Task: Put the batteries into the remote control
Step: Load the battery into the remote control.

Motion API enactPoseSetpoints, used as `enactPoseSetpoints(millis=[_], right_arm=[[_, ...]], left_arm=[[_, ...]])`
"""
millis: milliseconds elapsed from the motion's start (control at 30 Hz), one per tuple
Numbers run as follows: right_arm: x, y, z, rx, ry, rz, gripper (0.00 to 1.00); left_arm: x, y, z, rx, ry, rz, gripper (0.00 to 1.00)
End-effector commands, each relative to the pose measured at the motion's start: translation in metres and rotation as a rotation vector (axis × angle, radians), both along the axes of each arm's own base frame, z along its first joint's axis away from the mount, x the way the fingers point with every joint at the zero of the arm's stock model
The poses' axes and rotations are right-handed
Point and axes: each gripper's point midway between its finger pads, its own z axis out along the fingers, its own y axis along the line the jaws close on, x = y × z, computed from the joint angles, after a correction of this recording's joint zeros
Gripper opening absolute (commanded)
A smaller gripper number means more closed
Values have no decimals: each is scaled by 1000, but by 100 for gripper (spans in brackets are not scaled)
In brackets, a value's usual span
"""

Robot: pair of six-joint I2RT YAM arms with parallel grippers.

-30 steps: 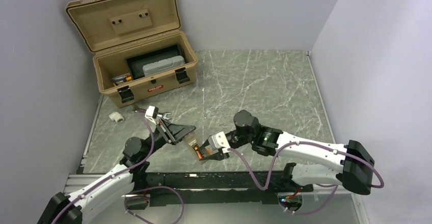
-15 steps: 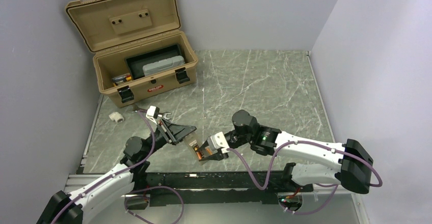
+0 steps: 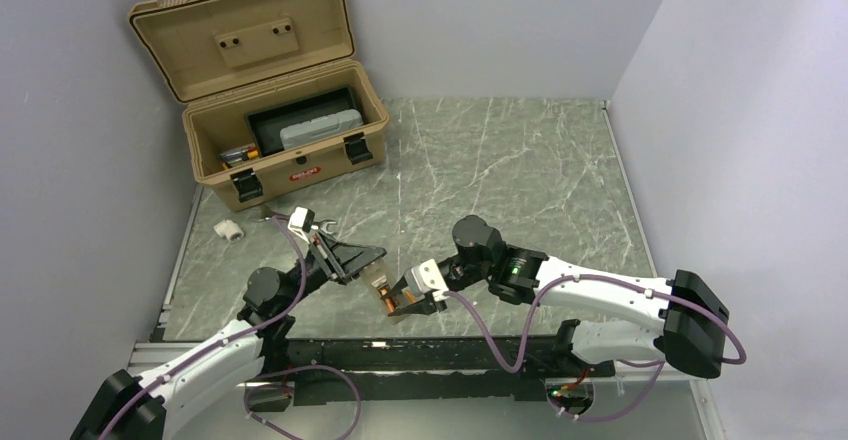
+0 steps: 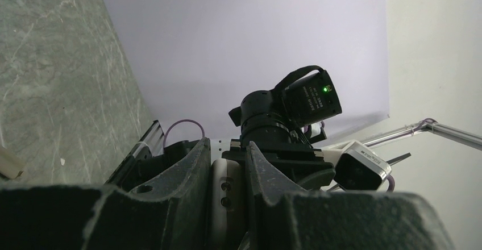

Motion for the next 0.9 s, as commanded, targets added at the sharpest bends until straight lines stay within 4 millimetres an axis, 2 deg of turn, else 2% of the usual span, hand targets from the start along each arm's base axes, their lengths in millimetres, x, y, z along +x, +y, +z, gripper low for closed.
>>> enactPoseSetpoints(millis=[0,367,867], right_arm=[[15,4,-4,-8,-31,-43,36],[20,6,1,18,-47,-50,35],[27,8,10,52,-74,-59,35]], left_arm=[[-24,7,53,-155,-121,-79,0],[-28,8,55,-184,-110,-111,0],[-29,3,50,-129,-84,-123,0]])
